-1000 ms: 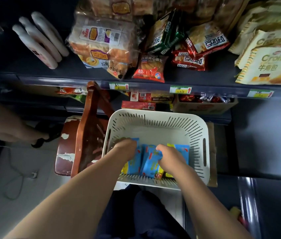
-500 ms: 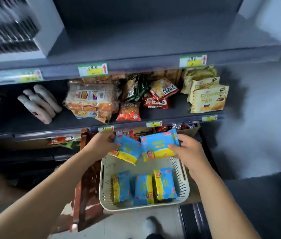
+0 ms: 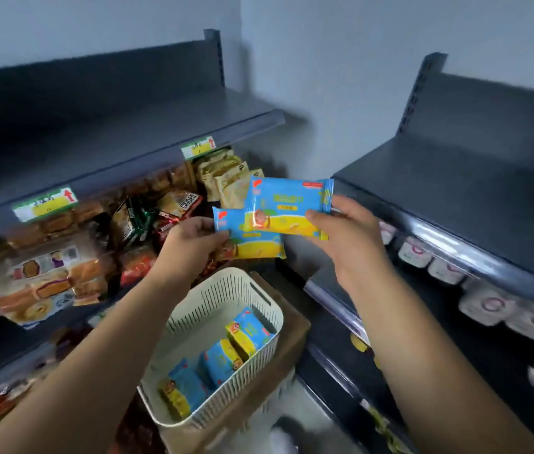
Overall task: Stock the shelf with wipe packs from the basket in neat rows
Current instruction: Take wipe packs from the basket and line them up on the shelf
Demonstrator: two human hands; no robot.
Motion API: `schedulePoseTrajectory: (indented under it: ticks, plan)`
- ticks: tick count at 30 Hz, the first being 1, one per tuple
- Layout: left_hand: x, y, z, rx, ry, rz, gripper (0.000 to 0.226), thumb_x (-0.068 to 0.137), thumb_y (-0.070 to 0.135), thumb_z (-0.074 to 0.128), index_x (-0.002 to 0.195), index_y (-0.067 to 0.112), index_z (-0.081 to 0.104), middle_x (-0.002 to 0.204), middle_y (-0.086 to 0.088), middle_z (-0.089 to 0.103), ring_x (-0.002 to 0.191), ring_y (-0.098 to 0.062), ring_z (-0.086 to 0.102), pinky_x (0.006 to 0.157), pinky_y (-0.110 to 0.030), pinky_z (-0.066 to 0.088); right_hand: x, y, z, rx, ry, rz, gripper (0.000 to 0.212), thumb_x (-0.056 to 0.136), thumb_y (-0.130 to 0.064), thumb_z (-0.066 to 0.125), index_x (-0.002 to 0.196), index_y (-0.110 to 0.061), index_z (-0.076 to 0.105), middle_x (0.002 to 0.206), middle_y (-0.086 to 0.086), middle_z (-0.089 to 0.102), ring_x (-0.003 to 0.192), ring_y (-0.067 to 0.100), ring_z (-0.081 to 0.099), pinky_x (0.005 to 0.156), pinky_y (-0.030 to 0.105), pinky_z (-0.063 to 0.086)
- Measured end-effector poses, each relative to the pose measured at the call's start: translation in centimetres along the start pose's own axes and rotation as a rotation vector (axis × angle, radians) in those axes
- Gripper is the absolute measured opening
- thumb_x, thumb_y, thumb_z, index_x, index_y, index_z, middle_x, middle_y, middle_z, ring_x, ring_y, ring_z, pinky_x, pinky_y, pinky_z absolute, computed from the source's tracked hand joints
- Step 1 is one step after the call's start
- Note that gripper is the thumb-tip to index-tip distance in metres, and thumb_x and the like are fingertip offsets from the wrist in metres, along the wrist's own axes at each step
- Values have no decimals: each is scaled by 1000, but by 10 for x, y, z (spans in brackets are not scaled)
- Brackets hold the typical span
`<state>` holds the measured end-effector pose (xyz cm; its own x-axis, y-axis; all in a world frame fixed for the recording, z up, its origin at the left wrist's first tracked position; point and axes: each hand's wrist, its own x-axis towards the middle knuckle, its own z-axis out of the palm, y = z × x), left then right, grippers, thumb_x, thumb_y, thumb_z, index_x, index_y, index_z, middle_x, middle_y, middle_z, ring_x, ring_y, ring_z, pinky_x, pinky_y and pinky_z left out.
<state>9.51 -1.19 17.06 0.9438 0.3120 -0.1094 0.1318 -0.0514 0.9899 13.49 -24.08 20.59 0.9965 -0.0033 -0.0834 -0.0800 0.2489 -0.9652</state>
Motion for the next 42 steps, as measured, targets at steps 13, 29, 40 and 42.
schedulePoseTrajectory:
  ticks: [13, 29, 40, 42]
  plan:
    - [-91, 79, 252, -134, -615, 161, 10, 93, 4, 67, 102, 1, 69, 94, -16, 78, 80, -22, 73, 71, -31, 59, -135, -116, -216, 49, 601, -317, 22, 87, 6, 72, 96, -15, 75, 98, 5, 78, 95, 23, 75, 79, 37, 63]
    - [-243, 99, 564, -119, -716, 222, 29, 85, 20, 78, 95, -5, 67, 94, -23, 73, 84, -34, 71, 88, -54, 58, -217, -202, -458, 30, 967, -448, 22, 86, 9, 68, 93, -12, 75, 89, 2, 78, 78, 16, 75, 74, 34, 63]
    - [-257, 92, 688, 74, -564, 303, 11, 80, 22, 74, 85, 15, 68, 86, -2, 75, 85, -24, 73, 83, -52, 59, -204, -221, -570, -8, 961, -354, 25, 86, 8, 70, 90, -17, 73, 89, 0, 78, 87, 22, 76, 77, 36, 65]
    - [-257, 91, 695, 130, -480, 332, 8, 86, 24, 73, 87, 19, 67, 88, 2, 73, 86, -21, 70, 83, -49, 58, -203, -223, -584, -17, 966, -332, 24, 85, 7, 70, 92, -15, 73, 94, 5, 78, 84, 19, 75, 72, 31, 63]
